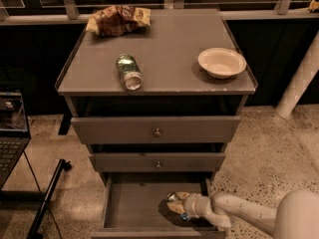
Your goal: Place redbull can into bottom drawer
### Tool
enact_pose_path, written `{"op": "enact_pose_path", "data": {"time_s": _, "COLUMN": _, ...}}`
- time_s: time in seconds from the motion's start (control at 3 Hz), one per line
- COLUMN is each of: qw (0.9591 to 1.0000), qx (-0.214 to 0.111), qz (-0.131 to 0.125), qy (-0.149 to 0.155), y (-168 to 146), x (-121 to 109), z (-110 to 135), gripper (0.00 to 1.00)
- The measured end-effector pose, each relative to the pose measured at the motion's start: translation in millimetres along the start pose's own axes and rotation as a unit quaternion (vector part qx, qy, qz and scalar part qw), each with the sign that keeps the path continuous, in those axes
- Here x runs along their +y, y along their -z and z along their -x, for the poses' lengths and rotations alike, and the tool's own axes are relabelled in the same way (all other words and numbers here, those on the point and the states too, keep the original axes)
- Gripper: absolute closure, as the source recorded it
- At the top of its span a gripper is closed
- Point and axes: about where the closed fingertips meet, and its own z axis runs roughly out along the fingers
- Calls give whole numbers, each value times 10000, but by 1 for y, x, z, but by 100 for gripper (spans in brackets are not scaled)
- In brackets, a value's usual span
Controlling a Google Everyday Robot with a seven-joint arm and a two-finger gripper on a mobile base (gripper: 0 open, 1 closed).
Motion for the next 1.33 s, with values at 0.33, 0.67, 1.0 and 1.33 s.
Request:
{"op": "enact_pose_path", "data": {"time_s": 0.33, "qw": 10000, "qx": 0, "qz": 0, "qy": 0, "y": 0, "x": 0, "z": 0, "gripper": 81}}
{"op": "enact_pose_path", "data": {"time_s": 0.67, "qw": 10000, "qx": 0, "qz": 1, "qy": 0, "y": 0, "x": 0, "z": 0, "gripper": 58}}
{"op": "enact_pose_path", "data": {"time_s": 1.0, "qw": 10000, "qx": 0, "qz": 1, "qy": 0, "y": 0, "x": 0, "z": 0, "gripper": 36}}
{"op": "enact_pose_path", "data": {"time_s": 1.33, "qw": 10000, "qx": 0, "qz": 1, "qy": 0, "y": 0, "x": 0, "z": 0, "gripper": 13}}
